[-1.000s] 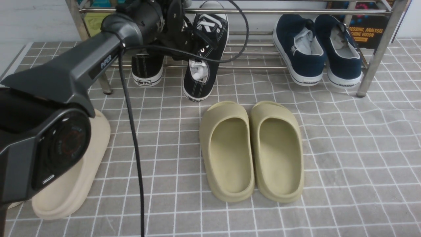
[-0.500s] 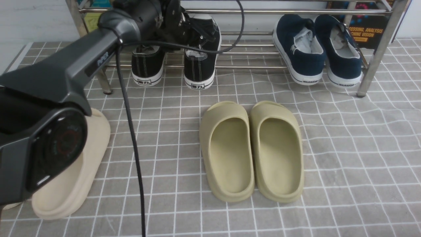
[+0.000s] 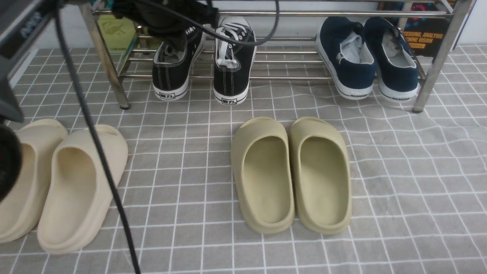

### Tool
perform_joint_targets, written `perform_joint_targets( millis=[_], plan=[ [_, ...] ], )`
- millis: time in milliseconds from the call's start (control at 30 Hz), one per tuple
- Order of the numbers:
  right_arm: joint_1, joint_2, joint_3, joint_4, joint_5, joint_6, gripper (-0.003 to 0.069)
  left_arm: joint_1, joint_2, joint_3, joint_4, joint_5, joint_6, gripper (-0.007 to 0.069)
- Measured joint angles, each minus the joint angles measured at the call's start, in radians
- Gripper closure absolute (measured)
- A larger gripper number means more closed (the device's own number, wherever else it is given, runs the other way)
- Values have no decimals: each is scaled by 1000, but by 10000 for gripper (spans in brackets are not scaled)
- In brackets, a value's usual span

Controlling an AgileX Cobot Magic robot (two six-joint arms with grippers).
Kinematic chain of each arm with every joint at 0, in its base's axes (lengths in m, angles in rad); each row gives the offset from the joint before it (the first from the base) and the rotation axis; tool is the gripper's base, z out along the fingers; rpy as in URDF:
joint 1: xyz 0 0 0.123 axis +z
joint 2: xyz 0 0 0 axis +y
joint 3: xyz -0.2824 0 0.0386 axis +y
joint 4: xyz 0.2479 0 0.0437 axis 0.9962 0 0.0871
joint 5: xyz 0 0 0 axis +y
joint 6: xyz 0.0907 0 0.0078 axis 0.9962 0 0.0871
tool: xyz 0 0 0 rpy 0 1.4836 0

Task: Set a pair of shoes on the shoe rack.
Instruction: Use the left arm to put a shoe into the shoe rack

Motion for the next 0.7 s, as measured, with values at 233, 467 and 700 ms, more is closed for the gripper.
perform_joint_targets(
  millis=[233,467,700],
  plan=[
    [0,0,0,0,0,0,419,122,5,267,-141,-204,22,638],
    [0,0,0,0,0,0,419,120,62,332,-144,-518,36,638],
    [0,0,0,0,0,0,419,119,84,333,-146,-657,36,638]
  ],
)
